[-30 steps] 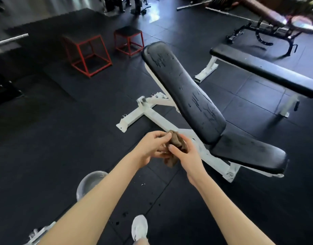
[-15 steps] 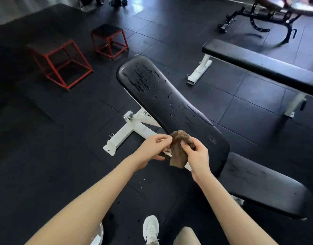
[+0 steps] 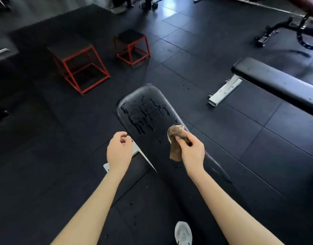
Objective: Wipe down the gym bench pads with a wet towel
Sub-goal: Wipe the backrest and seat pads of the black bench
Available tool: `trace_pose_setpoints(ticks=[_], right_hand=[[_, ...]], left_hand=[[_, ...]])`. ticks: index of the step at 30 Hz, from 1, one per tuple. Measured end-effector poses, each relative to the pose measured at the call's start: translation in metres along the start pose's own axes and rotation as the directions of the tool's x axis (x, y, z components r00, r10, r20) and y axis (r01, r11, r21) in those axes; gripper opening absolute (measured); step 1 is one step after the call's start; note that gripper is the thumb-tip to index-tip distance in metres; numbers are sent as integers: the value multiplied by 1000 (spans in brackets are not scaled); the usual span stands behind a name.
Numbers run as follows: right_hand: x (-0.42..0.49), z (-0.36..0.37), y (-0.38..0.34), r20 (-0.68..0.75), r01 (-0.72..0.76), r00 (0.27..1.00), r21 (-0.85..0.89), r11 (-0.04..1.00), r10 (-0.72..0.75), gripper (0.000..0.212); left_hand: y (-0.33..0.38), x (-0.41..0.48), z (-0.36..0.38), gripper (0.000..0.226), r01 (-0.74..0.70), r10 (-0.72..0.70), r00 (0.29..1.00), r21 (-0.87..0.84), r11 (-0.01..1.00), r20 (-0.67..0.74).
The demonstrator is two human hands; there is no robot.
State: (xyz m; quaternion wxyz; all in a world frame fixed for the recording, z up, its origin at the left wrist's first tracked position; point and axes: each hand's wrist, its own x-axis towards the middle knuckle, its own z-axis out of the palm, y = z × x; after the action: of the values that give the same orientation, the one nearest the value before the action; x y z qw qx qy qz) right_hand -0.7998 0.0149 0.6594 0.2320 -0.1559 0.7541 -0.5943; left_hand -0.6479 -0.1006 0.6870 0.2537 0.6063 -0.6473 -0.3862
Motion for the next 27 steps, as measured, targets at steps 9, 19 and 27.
trace_pose_setpoints(ticks=[9, 19, 27], right_hand=[[76, 98, 45, 397, 463, 877, -546, 698, -271, 54], [96, 177, 55, 452, 663, 742, -601, 445, -495, 81], [139, 239, -3, 407, 704, 677, -603, 376, -613, 64]], left_hand=[[-14, 95, 19, 37, 7, -2, 998, 86, 996, -58], [-10, 183, 13, 39, 112, -77, 973, -157, 981, 216], [1, 231, -7, 49, 346, -250, 867, -161, 924, 431]])
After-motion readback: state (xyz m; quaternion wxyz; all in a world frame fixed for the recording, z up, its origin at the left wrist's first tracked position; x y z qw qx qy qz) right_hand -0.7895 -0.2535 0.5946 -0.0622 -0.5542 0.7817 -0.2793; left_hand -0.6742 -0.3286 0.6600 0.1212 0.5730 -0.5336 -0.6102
